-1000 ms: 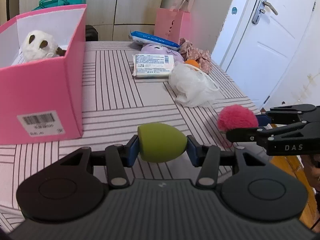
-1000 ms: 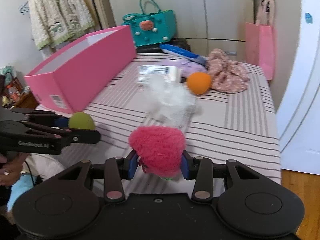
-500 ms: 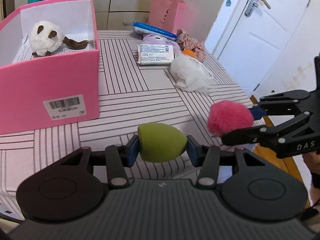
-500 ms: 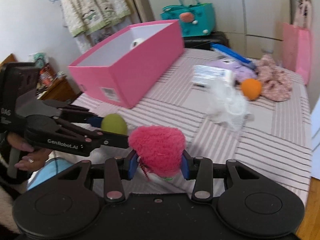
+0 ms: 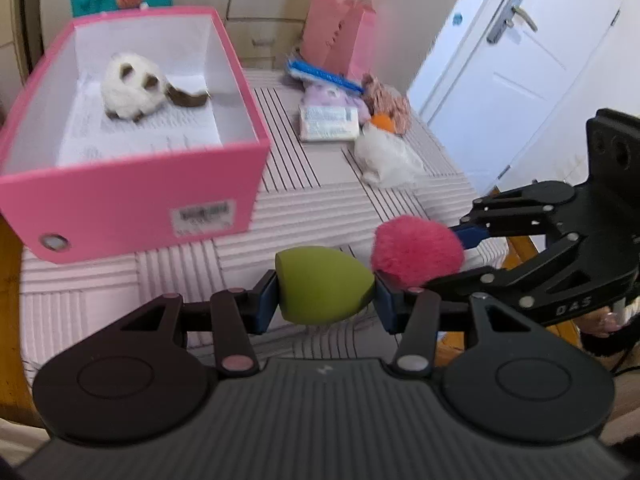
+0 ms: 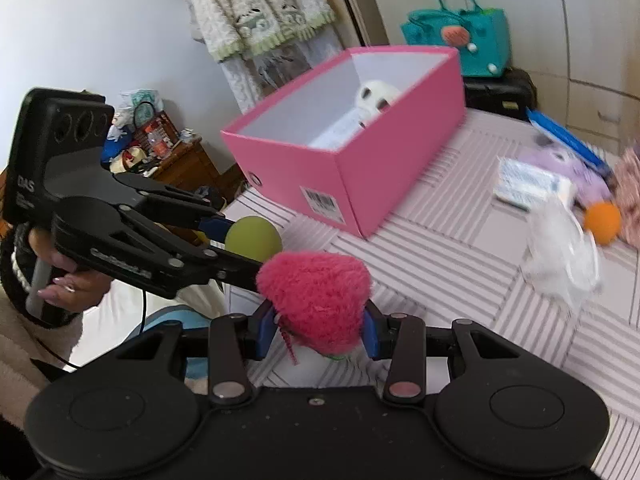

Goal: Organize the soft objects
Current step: 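Carry the pompom in the right tool and the sponge in the left tool over the box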

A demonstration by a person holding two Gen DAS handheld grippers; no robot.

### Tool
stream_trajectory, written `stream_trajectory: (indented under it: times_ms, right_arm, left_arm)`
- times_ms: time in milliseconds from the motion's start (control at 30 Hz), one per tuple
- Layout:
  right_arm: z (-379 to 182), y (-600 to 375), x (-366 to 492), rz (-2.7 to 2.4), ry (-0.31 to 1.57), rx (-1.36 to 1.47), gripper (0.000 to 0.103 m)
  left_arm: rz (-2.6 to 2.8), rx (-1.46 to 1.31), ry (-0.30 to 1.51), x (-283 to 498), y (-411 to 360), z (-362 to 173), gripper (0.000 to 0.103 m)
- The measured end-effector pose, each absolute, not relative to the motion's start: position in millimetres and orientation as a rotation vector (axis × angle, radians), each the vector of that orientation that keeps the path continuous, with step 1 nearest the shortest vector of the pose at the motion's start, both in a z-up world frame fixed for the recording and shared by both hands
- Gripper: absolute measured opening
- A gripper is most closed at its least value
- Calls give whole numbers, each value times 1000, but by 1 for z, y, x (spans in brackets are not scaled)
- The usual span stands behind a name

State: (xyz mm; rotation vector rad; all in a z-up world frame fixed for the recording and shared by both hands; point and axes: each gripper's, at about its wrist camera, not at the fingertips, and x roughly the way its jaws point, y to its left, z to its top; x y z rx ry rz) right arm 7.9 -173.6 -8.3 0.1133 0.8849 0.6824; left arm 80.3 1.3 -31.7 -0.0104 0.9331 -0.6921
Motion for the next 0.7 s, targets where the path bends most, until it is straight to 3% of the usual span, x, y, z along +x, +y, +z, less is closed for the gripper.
stream_trajectory:
  times_ms: [400, 700]
  right_arm:
    - [32, -153, 39, 688, 720, 102, 47]
    - [28, -123, 98, 521, 607, -59, 47]
  left_arm:
    - [-617, 1, 762, 106, 31, 17, 49]
    - [-453, -1, 677, 163, 53, 13, 49]
